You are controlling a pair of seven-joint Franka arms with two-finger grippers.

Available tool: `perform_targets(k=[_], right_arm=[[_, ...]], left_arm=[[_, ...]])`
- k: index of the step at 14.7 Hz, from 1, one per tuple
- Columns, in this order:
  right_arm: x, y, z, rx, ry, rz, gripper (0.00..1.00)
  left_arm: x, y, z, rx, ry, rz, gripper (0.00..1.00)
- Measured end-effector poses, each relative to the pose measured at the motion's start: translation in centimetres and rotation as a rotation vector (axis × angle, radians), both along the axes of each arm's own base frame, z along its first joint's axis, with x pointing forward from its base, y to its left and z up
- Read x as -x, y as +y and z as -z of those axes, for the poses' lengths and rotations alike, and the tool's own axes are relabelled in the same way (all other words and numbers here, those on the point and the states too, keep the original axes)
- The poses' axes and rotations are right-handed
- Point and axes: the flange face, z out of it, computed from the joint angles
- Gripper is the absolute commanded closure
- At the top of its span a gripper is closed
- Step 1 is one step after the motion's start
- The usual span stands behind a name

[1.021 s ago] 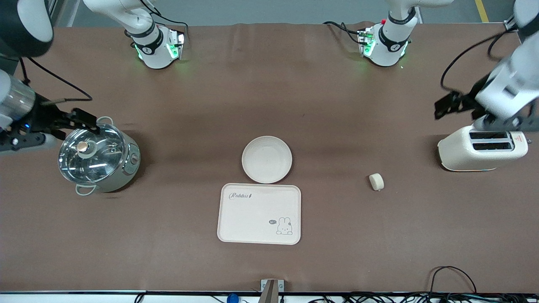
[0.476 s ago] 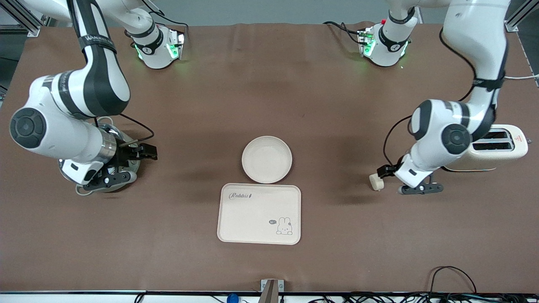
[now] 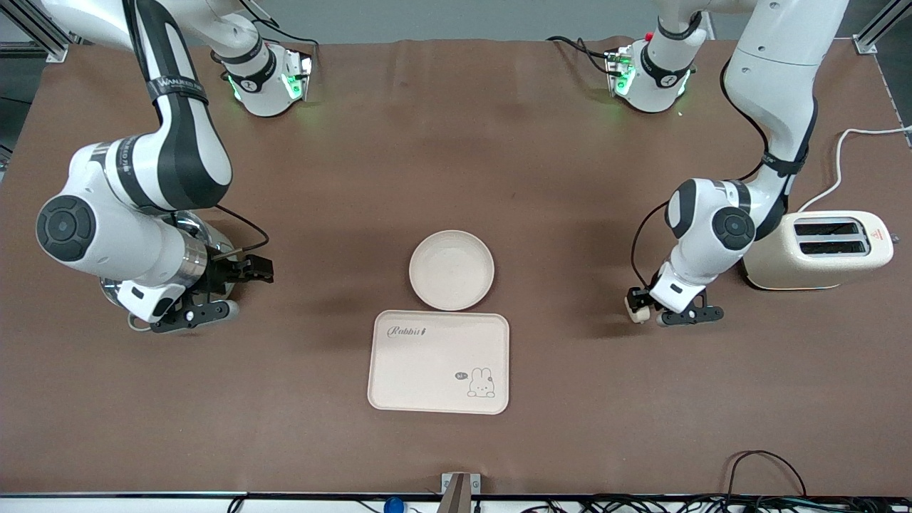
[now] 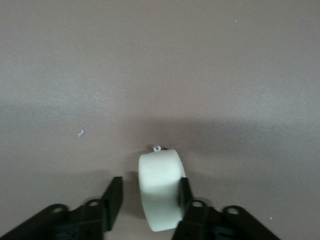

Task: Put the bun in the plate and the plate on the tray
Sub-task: 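Grasp the cream bun with the left gripper and lift it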

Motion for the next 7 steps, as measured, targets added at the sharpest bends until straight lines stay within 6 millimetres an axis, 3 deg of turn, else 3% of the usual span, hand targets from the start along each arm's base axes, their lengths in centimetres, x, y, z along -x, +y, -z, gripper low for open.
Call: perform_targets(k=[5,7], right_arm=[[0.4,0.2,-0.1,-0.004,0.037,-0.008,0.00],[0.7,0.3,-0.3,-0.004,0.054,-0.013,0.00]], left_arm=[[0.1,-1.0,-0.3,0.011,-0.008,0.011,0.82],[0.2,-2.6,-0.9,0.026,-0.016,0.035,0.84]])
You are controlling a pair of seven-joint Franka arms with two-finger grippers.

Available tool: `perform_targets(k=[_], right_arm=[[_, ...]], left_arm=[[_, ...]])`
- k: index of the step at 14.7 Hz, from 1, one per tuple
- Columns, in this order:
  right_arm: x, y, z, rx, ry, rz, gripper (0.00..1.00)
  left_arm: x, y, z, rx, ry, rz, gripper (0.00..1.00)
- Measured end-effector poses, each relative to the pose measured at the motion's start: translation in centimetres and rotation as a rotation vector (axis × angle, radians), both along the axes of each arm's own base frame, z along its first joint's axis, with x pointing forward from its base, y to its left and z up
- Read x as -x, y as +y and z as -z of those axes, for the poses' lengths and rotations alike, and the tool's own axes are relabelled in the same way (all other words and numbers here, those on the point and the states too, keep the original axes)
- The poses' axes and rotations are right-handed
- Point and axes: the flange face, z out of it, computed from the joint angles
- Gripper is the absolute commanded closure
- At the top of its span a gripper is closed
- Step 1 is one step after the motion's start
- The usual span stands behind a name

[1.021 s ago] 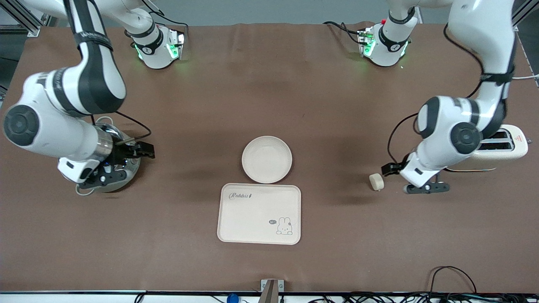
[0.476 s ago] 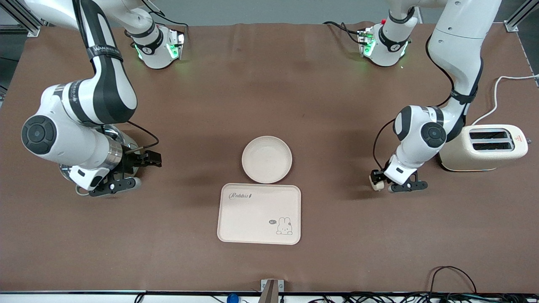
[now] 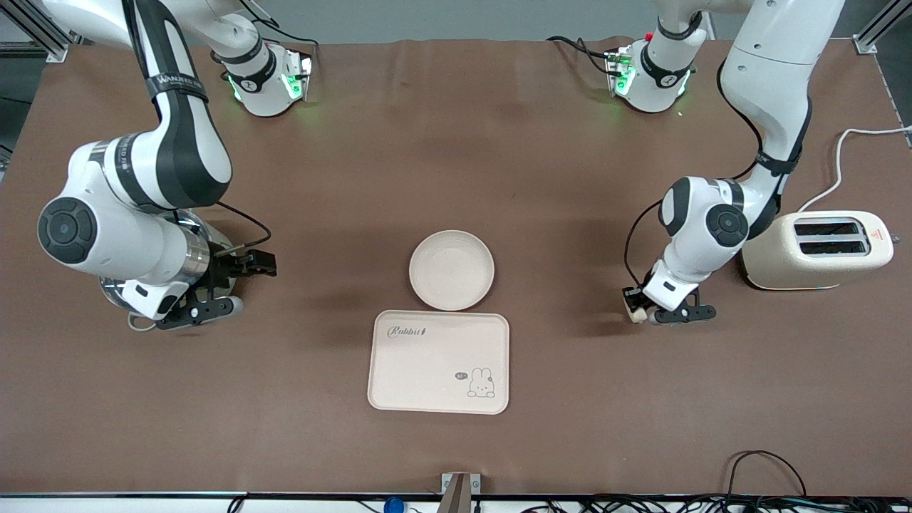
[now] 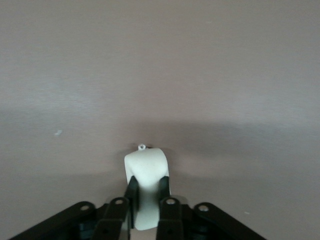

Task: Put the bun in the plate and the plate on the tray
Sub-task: 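Grasp the cream bun with the left gripper and lift it, then carry the bun with the left gripper over the white plate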

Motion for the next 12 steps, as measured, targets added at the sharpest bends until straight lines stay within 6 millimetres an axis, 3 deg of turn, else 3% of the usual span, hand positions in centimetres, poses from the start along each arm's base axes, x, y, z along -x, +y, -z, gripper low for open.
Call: perform_targets(k=[2,4,7,10,11,12], right_arm=[[0.0,0.4,-0.6,-0.004,-0.009,-0.007,0.00],[0.1,1.0,-1.2,-0.007,-0.019,-0.016,0.00],[0.0,1.5,-2.3,-0.012,-0.040,-0.023,0.00],[0.1,0.9,-3.9,-0.018,-0.064,-0.016,0.00],[0.1,0.8,-4.3,-0.019,-0.070,-0.014,0.00],[0.1,0.5,-4.6,-0.020,-0.074,-0.011,0.00]], left_arm=[[0.4,-3.1,-1.4,0.023,0.014,0.023,0.85],[1.0,-8.0,-4.0,0.044,0.075,-0.022,0.85],[3.8,-19.3,-8.0,0.068,0.130,-0.108,0.85],[9.2,-30.6,-7.2,0.088,0.161,-0.123,0.80],[10.2,-33.1,-6.1,0.092,0.174,-0.139,0.60],[10.6,-34.8,-5.0,0.095,0.186,-0.154,0.21]])
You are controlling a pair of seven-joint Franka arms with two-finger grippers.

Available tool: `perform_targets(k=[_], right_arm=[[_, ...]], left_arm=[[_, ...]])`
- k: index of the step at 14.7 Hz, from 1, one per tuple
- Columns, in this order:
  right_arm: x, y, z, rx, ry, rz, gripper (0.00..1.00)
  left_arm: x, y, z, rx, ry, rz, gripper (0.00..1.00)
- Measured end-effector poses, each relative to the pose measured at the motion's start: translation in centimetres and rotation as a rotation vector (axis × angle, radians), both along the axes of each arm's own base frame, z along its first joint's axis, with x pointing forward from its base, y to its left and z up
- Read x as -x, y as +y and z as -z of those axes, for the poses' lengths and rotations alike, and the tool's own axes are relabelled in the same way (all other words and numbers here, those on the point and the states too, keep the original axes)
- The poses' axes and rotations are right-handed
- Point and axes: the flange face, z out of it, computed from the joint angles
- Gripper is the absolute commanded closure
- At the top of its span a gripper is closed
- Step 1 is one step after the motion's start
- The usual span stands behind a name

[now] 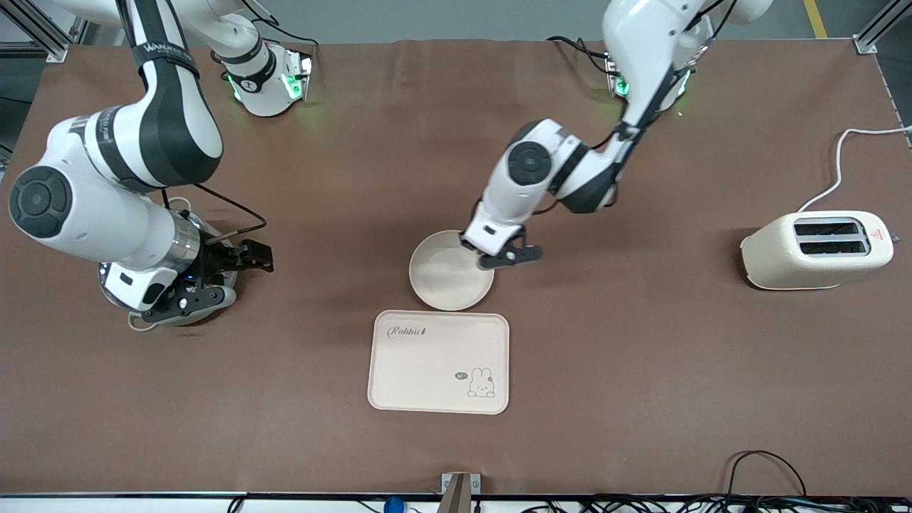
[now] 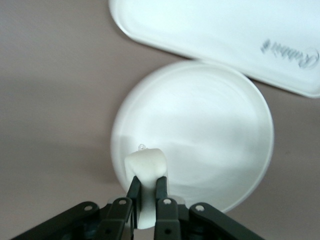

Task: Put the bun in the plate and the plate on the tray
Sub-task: 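Carry the bun with the left gripper over the white plate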

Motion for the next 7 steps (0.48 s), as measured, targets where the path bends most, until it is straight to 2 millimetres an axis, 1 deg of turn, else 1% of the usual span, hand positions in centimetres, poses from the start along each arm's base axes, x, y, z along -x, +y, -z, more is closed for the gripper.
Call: perform_targets(k=[1,3,4,6,7], right_arm=[[0.0,-0.3,-0.3,-0.001,-0.004,0.005,0.00],[0.2,-0.7,-0.8,-0.002,-0.001,0.008,0.00],[0.4,-0.7,-1.0,-0.003,0.005,0.006,0.00],[0.9,-0.9,-1.8,-0.005,0.019,0.005,0.00],[1.1,-1.5,-2.3,-0.006,0.028,0.010,0.00]], left_arm=[[0.1,-1.2,1.2,0.001,0.011,-0.014,0.01],[-0.2,-2.3,3.3,-0.008,0.006,-0.011,0.00],[-0.4,-2.4,3.8,-0.017,-0.005,-0.006,0.00],[-0.7,-2.6,3.5,-0.027,-0.022,-0.030,0.00],[-1.0,-2.5,3.2,-0.036,-0.033,-0.027,0.00]])
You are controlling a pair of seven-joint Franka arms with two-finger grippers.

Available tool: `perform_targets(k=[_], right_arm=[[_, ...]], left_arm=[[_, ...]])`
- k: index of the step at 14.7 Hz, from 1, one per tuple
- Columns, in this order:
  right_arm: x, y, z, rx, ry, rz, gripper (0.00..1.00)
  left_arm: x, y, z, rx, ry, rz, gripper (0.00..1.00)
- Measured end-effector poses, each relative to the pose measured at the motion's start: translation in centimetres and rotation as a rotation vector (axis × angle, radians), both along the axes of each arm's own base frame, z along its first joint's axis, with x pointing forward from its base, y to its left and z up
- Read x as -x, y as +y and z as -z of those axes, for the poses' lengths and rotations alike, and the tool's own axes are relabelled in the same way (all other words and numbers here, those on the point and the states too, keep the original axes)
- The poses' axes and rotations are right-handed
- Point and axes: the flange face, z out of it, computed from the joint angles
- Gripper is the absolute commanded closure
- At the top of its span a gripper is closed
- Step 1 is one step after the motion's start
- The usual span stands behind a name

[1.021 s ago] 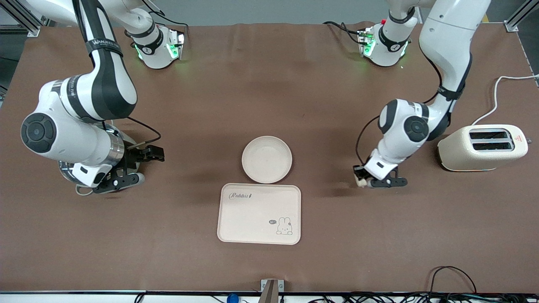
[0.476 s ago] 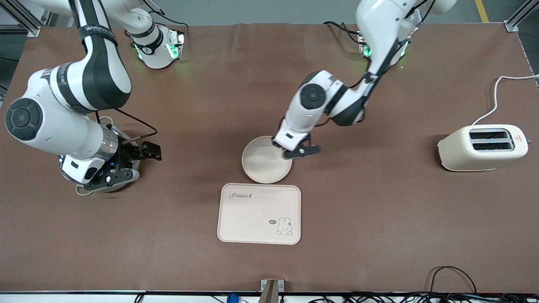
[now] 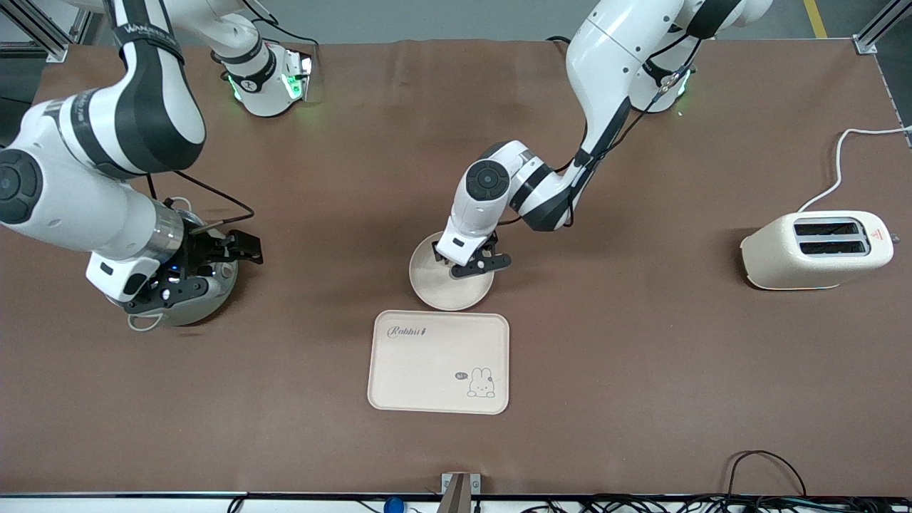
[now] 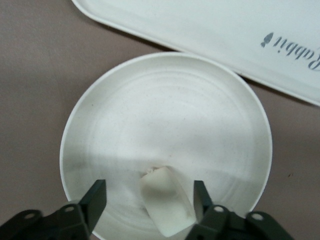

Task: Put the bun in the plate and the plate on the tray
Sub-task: 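Carry the bun with the left gripper over the white plate, then release the bun onto the plate and withdraw the left gripper, then reach the right gripper to the plate rim and grasp it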

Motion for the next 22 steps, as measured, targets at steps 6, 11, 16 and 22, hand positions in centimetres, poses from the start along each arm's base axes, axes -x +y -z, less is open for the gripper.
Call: perform_targets(k=[6,11,16,22], right_arm=[[0.5,-1.9,-2.2,-0.018,-0.010,0.025,0.00],[0.2,4.6,5.2,-0.037,0.086,-0.040,0.00],[-0.3,9.9,13.0,-0.086,0.148,-0.049,0.00],[0.6,18.0,18.8,-0.117,0.074,-0.092,0.14]], left_arm=[[-7.1,8.2,-9.3,-0.183,-0.045,0.167,0.00],[-13.6,25.2,-22.2,-0.228,-0.085,0.248,0.00],[-11.7,36.2,-32.3,-0.212,-0.036,0.331,0.00],[-6.3,42.1,-42.0,-0.233,-0.073,0.377,0.00]])
